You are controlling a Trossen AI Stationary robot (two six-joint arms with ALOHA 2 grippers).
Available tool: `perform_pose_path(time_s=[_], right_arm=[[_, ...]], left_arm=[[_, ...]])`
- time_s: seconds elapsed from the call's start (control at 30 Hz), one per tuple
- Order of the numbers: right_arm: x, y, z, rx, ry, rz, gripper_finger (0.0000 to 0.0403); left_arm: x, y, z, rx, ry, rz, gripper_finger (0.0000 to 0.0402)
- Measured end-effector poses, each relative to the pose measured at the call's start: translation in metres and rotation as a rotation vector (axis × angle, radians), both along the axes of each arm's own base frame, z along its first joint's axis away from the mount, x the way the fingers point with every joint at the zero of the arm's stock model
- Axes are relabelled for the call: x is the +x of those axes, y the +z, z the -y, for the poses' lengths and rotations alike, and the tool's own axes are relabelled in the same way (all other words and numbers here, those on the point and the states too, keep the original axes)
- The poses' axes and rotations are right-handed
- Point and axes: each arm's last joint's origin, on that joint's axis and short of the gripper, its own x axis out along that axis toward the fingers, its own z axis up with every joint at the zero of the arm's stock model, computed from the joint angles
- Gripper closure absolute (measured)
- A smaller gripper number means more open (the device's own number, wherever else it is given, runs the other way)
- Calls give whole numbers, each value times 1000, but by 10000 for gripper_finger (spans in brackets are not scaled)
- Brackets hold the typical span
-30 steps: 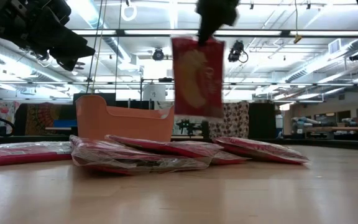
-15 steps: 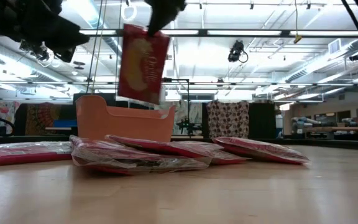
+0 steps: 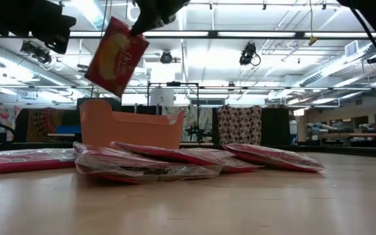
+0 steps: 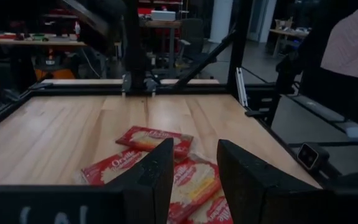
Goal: Sort popcorn bags into baskets
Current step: Put the red popcorn bag into the orange bin
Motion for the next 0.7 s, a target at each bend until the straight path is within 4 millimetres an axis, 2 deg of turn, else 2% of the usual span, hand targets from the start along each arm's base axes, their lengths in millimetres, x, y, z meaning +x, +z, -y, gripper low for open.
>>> perform_pose_path(time_s=[0.13, 0.33, 0.47, 0.7], right_arm=[[4, 0, 25, 52, 59, 107, 392], [2, -16, 61, 158, 112, 172, 392], [-3, -36, 84, 222, 142, 155, 392], [-17, -81, 116, 288, 94, 110, 392]], left_arm=[[0, -2, 0, 3, 1, -21, 273], [0, -4, 0, 5, 1, -39, 273], [0, -4, 0, 4, 2, -39, 273], [0, -4, 0, 3, 2, -41, 273]])
